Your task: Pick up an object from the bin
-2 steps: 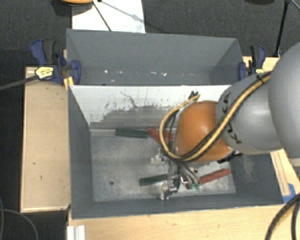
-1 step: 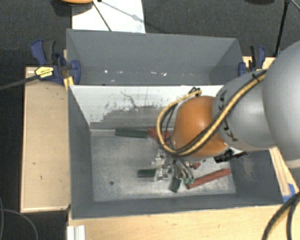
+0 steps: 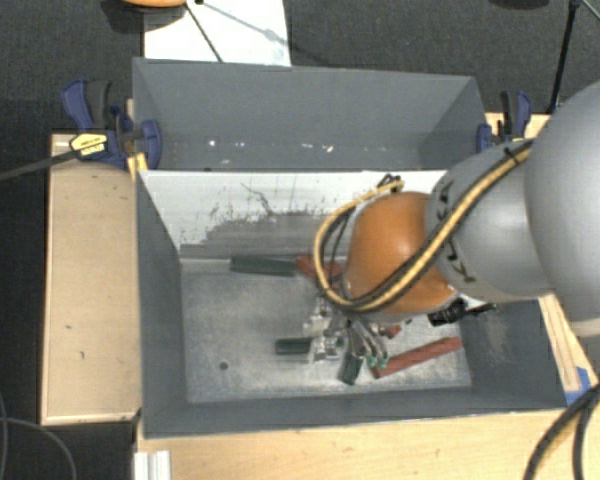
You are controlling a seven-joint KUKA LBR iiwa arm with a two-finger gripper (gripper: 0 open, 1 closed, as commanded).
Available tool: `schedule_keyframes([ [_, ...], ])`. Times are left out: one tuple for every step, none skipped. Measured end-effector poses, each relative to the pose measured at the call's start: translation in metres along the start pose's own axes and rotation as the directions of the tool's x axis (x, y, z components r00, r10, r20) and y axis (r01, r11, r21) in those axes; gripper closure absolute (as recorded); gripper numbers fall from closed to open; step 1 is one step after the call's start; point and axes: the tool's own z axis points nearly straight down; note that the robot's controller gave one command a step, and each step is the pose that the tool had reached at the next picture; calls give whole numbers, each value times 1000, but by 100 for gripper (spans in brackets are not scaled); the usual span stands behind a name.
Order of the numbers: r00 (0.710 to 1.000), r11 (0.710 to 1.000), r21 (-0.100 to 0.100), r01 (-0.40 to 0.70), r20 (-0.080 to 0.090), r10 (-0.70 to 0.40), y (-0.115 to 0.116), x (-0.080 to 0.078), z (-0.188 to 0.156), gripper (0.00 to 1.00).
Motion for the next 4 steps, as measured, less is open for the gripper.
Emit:
schedule_keyframes([
  [1000,1000,2,1,-7,-1,0,1,-2,100],
  [1000,1000,6,0,-24,0,-1,4,-16,100],
  [1000,1000,5,-1,-21,1,-1,3,-35,100],
  [1000,1000,4,-1,-14,1,0,1,-45,100],
])
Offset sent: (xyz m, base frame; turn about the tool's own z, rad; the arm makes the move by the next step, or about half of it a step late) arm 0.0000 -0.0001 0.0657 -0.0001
